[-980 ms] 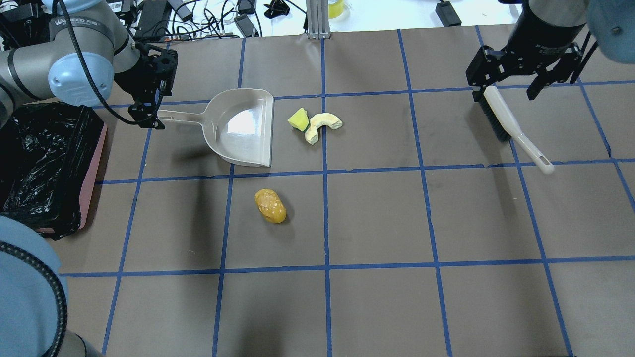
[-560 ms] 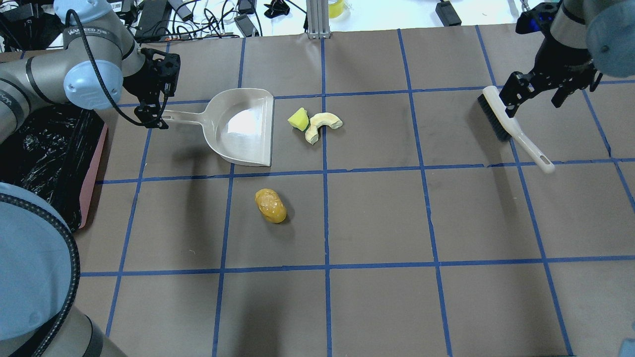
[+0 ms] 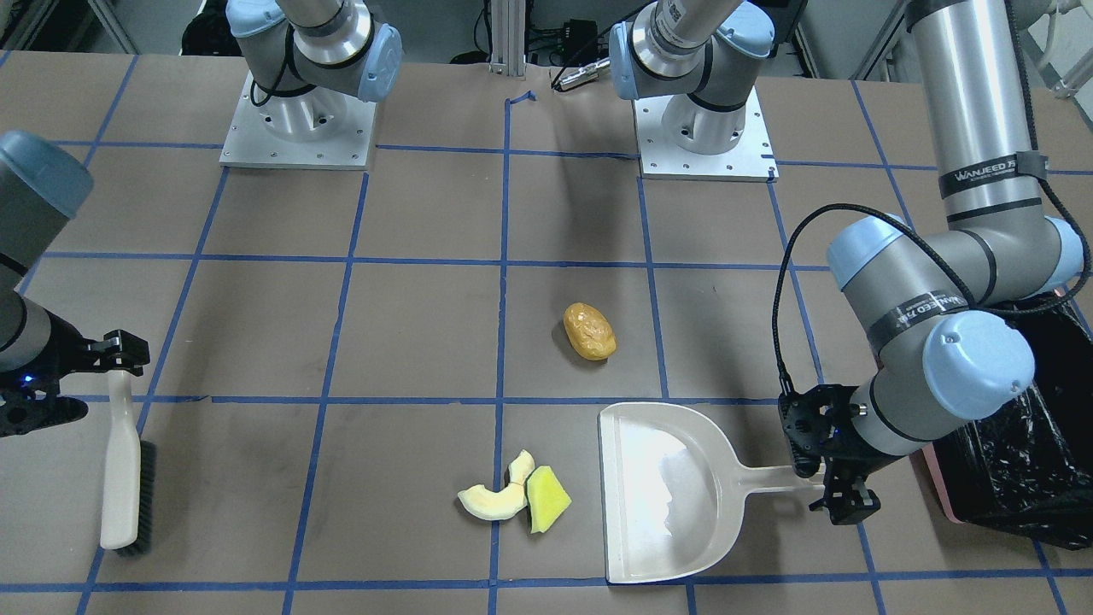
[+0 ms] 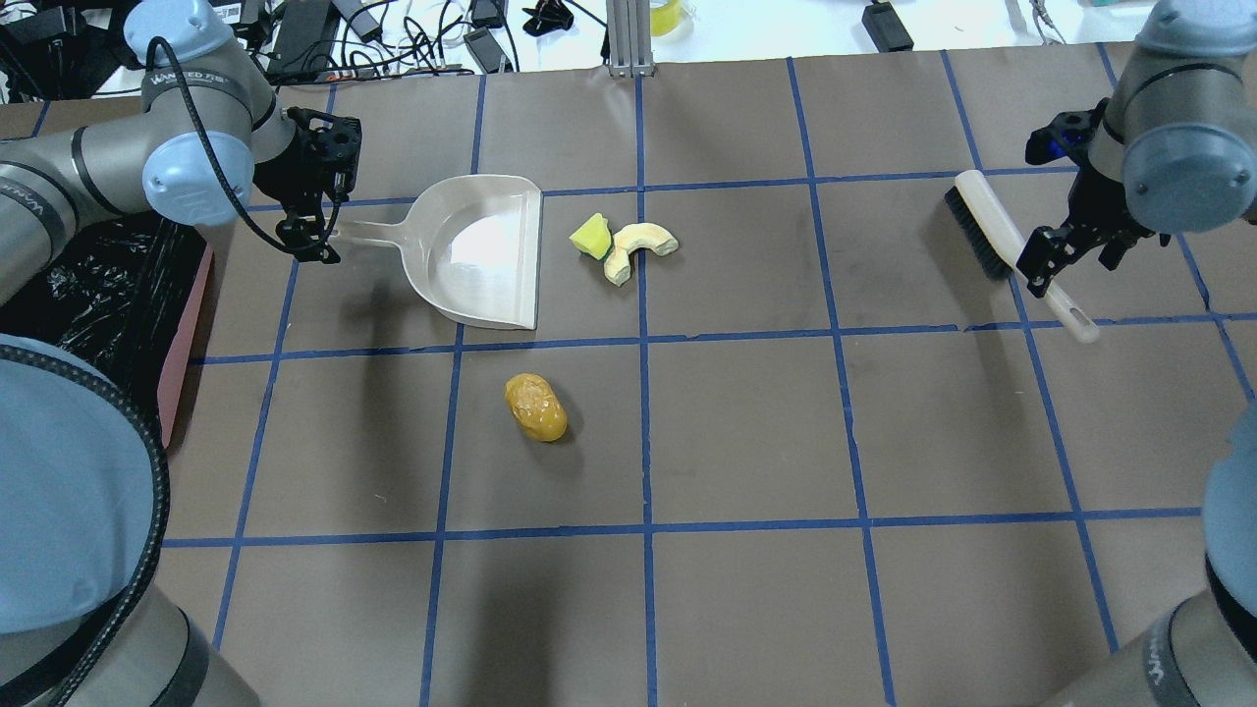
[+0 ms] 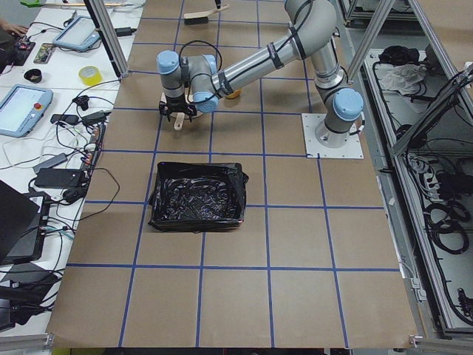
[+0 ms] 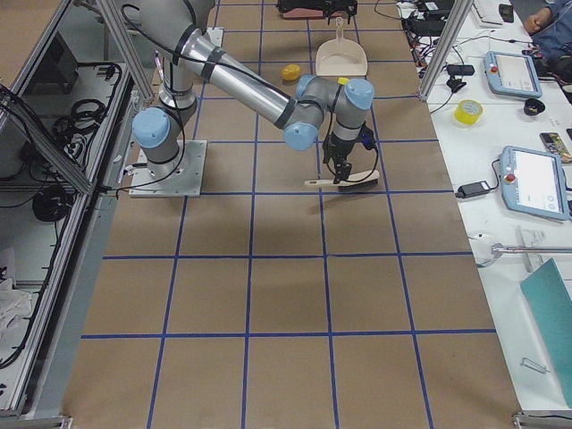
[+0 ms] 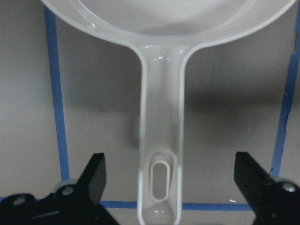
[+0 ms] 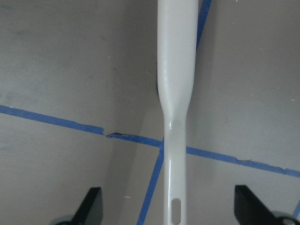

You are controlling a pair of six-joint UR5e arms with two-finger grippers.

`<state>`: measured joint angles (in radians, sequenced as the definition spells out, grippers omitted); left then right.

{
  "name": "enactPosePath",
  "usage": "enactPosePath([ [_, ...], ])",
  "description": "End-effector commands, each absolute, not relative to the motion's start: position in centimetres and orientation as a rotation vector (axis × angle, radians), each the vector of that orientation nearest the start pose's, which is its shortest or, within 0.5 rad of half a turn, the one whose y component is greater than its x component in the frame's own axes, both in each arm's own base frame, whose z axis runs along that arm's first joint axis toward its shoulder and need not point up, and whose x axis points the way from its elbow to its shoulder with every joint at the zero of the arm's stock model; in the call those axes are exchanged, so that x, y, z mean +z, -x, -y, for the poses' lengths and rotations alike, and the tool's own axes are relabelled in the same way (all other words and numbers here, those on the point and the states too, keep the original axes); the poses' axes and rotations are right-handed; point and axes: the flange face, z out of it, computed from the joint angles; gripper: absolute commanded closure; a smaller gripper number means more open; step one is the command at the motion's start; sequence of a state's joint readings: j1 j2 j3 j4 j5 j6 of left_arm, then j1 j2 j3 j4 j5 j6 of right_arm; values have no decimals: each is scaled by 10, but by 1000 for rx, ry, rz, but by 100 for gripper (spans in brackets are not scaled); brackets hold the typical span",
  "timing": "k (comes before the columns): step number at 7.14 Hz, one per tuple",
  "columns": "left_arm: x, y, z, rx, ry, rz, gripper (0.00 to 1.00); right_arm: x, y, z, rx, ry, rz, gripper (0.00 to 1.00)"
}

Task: Sweep and dump trash into bin
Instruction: 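Lift the white brush with the right gripper and move it toward the dustpan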

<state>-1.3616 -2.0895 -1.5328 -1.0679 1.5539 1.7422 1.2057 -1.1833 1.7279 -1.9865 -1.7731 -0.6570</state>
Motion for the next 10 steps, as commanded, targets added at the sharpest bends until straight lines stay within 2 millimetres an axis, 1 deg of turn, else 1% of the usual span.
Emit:
enactPosePath([
  [1,244,-8,674,-30,-2155,-2288,10,223,102,570,436,506,-3183,21],
  [2,243,-8,675,-29,-2156,-2289,14,222,102,569,442,509,-3181,40],
  [3,238,-12,676,-25,-2153,-2300,22,223,103,570,436,509,-3185,77],
  [4,236,-16,676,-24,-2145,-2309,30,225,102,572,411,505,-3187,97],
  [5,233,-17,676,-20,-2149,-2310,37,227,102,572,405,503,-3190,100],
  [6,233,-17,677,-21,-2149,-2309,45,229,102,572,402,495,-3193,100],
  [7,235,-17,677,-22,-2146,-2307,66,234,103,574,391,478,-3204,100],
  [8,241,-17,676,-30,-2141,-2301,81,243,97,575,366,390,-3236,100],
  [9,243,-17,676,-33,-2138,-2301,85,257,86,575,319,285,-3261,100],
  [10,244,-16,676,-33,-2138,-2301,92,259,48,580,300,302,-3278,100],
])
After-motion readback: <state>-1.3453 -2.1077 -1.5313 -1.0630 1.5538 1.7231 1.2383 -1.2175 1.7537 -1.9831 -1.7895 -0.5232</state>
